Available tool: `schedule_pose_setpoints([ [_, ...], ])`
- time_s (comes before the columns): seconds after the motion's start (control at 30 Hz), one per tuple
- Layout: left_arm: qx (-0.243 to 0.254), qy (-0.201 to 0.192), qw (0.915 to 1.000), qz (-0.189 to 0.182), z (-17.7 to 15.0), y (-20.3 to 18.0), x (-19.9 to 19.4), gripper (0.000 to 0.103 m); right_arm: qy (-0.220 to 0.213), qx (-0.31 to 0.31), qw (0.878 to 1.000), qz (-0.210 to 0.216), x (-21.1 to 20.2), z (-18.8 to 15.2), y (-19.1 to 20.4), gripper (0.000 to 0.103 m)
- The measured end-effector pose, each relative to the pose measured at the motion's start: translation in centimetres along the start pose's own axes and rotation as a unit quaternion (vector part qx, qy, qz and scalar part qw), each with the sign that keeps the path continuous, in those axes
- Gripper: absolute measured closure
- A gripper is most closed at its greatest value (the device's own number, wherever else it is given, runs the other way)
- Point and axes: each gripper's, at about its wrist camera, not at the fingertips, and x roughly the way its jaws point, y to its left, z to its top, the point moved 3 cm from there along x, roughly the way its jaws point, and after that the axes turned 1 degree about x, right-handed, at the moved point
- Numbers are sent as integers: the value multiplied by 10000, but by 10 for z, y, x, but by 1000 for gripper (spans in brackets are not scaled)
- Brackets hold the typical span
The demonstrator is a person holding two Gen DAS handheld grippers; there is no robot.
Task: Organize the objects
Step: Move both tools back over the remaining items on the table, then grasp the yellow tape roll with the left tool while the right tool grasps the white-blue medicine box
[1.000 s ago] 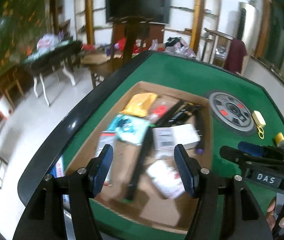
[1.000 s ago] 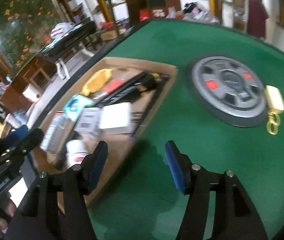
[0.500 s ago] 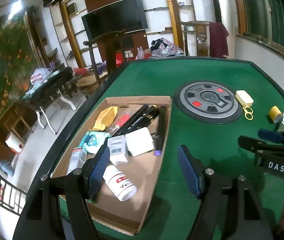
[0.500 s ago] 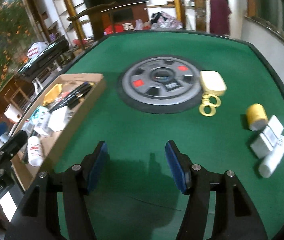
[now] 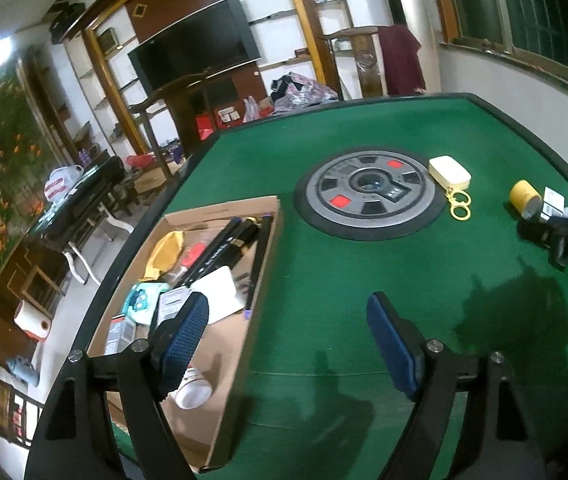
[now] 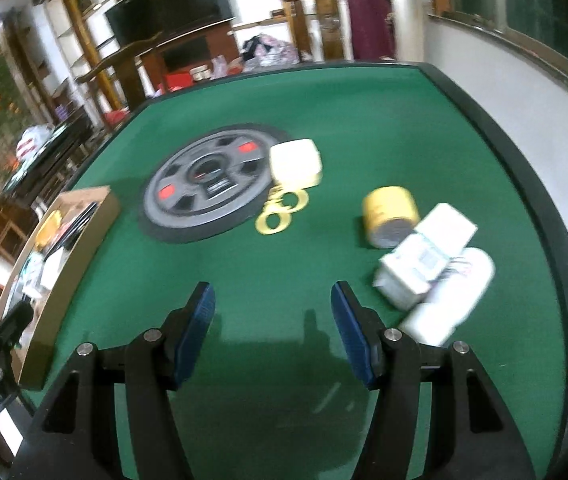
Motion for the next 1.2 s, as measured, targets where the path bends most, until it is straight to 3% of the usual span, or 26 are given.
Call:
schedule_pose_setpoints([
  [0.37, 259, 150, 9995, -114, 5, -27, 5, 26, -389, 834, 9951, -372, -17, 34, -87, 44],
  [0.57, 196, 376, 9951, -895, 12, -47, 16, 26, -707, 1346, 9870, -520, -21, 61, -128, 43],
  [0.83, 233, 662, 9784, -1943, 31, -97, 38, 27, -964, 1875, 9759, -570, -17, 53, -171, 42],
  [1.03, 65, 351, 9627, -2682, 73, -141, 48, 27, -781, 2355, 9679, -406, -10, 41, -192, 42],
  [1.1, 282, 140, 9519, -3047, 86, -159, 54, 27, -769, 2402, 9670, -352, -10, 41, -194, 42],
  [1.2, 1233, -208, 9445, -3038, 97, -187, 59, 27, -756, 2466, 9657, -310, -10, 39, -195, 41],
])
